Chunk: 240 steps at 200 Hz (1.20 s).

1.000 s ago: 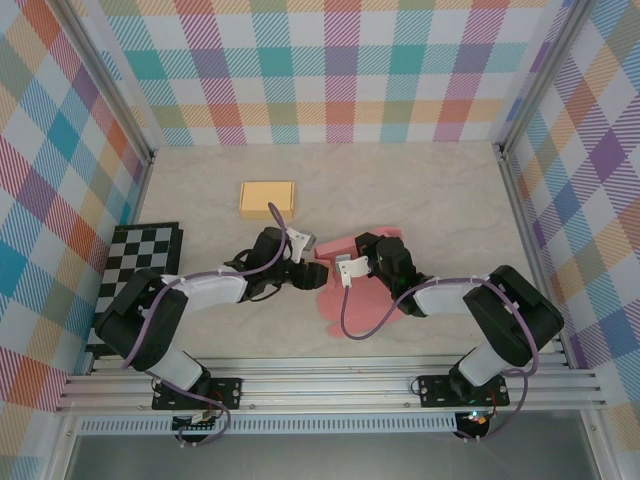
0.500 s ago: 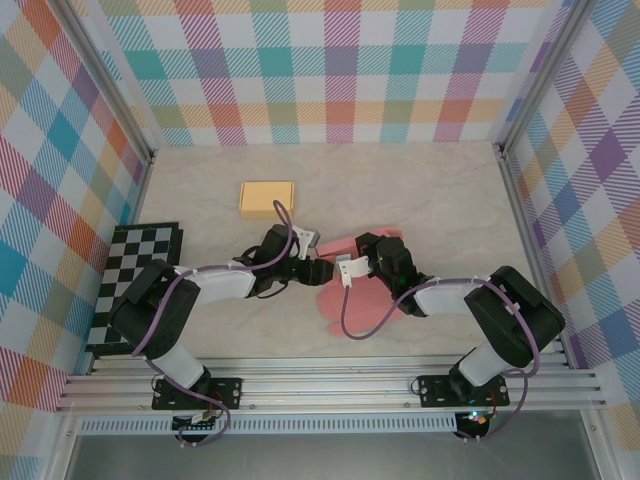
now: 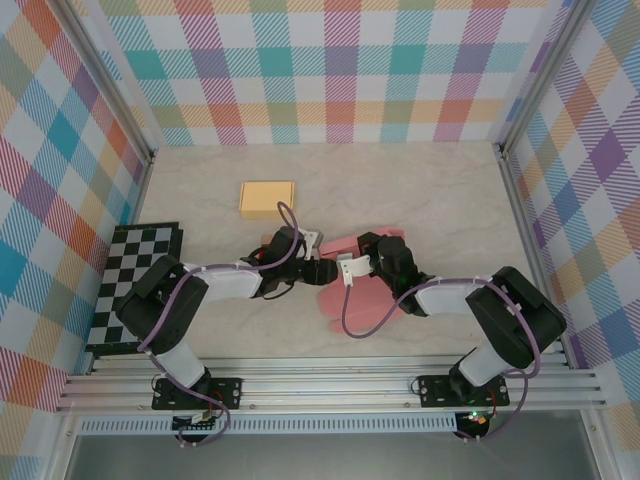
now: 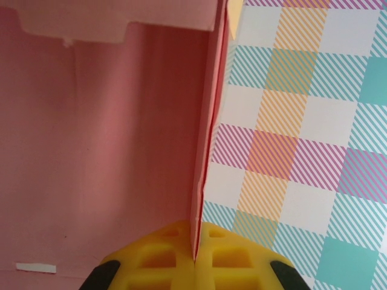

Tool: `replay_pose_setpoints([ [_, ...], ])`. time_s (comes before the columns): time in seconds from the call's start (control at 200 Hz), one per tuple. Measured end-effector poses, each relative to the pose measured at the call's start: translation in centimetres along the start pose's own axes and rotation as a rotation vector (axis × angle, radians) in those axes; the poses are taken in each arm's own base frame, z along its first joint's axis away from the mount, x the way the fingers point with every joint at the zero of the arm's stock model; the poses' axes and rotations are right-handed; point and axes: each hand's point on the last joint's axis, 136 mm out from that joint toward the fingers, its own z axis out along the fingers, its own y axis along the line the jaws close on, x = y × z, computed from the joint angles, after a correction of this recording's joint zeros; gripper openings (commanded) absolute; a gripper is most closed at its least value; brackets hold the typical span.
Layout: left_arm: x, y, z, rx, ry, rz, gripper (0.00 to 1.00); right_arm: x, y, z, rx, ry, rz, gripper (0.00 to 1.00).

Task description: Fold the paper box

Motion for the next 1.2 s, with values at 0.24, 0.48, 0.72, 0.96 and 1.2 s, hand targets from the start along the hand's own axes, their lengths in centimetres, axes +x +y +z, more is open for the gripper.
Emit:
replay_pose_setpoints([
  [0.24, -0.2, 0.7, 0.0, -0.072, -0.019, -0.034, 0.68, 0.0, 0.0, -0.1, 0.0, 0.0, 0.0, 0.0],
  [0.48, 0.7, 2.6, -0.6, -0.227, -0.023, -0.046, 0.69, 0.0, -0.5, -0.3, 0.01, 0.0, 0.002, 0.0],
  [0.72, -0.1, 3.6, -1.0, -0.297, -0.07, -0.035, 0.69, 0.1, -0.7, -0.6, 0.009, -0.001, 0.017, 0.0],
  [0.96, -1.5, 2.8, -0.9, -0.271, -0.115, 0.016, 0.7, 0.1, -0.6, -0.7, 0.0, 0.0, 0.03, 0.0],
  [1.2, -3.1, 2.2, -0.5, -0.257, -0.161, 0.033, 0.68, 0.3, -0.1, -0.5, -0.015, 0.011, 0.042, 0.0],
])
